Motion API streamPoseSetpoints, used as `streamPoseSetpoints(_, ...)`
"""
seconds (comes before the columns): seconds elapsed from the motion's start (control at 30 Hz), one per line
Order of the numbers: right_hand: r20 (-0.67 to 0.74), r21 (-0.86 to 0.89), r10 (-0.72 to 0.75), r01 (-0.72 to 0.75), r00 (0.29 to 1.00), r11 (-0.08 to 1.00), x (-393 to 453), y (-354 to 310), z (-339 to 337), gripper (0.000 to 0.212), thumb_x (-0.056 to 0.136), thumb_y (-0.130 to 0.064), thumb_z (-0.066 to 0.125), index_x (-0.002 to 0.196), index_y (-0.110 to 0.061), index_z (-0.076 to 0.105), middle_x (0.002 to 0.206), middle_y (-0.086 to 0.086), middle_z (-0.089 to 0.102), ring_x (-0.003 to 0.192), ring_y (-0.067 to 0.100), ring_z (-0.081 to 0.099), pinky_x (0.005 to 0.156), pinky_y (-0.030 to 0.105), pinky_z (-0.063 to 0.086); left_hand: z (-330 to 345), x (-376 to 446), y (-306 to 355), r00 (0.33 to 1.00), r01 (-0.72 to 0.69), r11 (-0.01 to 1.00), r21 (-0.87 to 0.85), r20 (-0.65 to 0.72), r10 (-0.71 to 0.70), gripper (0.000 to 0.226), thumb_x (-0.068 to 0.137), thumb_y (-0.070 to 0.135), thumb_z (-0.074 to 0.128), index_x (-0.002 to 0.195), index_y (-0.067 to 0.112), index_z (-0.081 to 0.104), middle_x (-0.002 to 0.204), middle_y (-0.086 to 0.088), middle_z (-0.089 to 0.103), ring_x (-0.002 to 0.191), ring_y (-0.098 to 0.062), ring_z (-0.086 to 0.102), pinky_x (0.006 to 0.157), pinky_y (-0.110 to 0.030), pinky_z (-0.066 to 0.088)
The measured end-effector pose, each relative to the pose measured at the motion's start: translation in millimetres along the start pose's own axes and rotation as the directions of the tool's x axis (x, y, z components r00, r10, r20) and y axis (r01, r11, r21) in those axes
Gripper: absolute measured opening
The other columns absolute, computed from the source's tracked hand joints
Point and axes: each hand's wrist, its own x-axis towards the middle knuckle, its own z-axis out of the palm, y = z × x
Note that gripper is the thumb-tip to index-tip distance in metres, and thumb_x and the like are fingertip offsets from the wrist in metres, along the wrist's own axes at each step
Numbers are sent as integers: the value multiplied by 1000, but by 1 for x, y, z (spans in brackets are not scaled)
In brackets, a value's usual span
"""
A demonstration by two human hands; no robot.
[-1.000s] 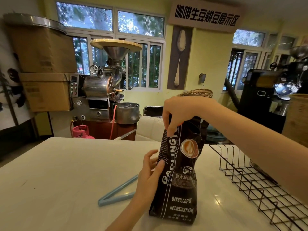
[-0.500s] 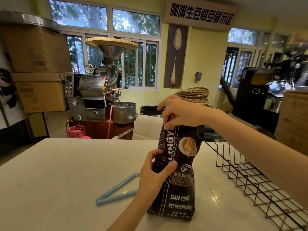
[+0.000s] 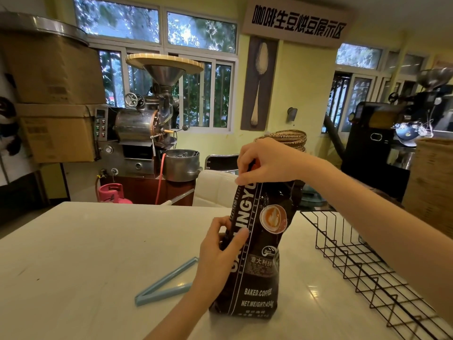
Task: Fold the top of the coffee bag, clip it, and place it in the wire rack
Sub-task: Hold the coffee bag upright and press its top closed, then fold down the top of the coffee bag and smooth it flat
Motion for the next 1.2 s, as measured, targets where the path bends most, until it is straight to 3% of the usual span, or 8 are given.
streamPoseSetpoints(0.17,-280,-40,58,-72,958,997,11,-11,21,28,77,-39,66,74,-11,67,68,-2,62,66,15,57,66,35,52,5,12,11,994,-49,999,9,-93,49,14,86,32,51,87,18,54,83,1,69,74,-5,68,62,-16,53)
streamPoseSetpoints(0.3,-530,-228,88,-242,843,943,21,-15,43,40,86,-43,52,64,-11,61,60,2,54,59,18,50,50,27,38,9,11,8,978,-74,997,37,-193,80,9,85,28,55,83,20,58,81,0,70,74,-8,68,63,-19,54)
streamPoseSetpoints(0.47,-749,-201,-20,-199,662,959,27,-13,54,49,80,-22,62,37,-16,40,34,-4,29,32,13,26,40,14,13,11,6,8,961,-142,983,115,-221,165,9,85,32,50,79,30,56,76,4,69,75,-6,67,64,-19,54)
streamPoseSetpoints(0.67,-787,-162,-56,-119,614,980,41,-10,58,42,79,-10,56,38,-8,48,30,7,46,29,17,34,32,26,36,14,-4,10,909,-244,947,209,-291,298,11,79,37,47,77,39,57,77,27,68,71,1,66,58,-9,50)
streamPoseSetpoints(0.9,-701,-340,-222,-44,678,939,49,-19,64,33,86,-17,54,55,-8,51,34,-1,38,26,16,33,31,22,27,6,-2,3,881,-245,943,226,-353,314,11,79,32,51,77,36,61,73,29,68,68,1,66,55,-8,49)
streamPoseSetpoints(1.0,-656,-343,-276,48,703,938,40,-22,63,26,89,-23,47,76,-4,59,55,5,58,48,20,51,45,30,39,5,0,3,892,-181,967,179,-384,238,17,84,20,55,76,35,58,74,16,70,69,-1,66,55,-10,50)
streamPoseSetpoints(1.1,-666,-320,-240,20,706,947,18,-18,59,34,88,-27,45,113,-7,56,115,12,63,111,25,53,97,35,36,2,4,6,889,-123,986,108,-430,158,17,83,20,59,87,35,51,66,4,71,65,-6,69,53,-15,53)
streamPoseSetpoints(1.2,-827,61,39,21,560,998,-22,4,62,47,87,-34,48,128,-11,44,134,5,49,128,14,38,109,25,26,0,9,6,890,-65,993,96,-444,102,24,82,22,61,104,28,54,55,9,71,62,-1,69,61,-14,53)
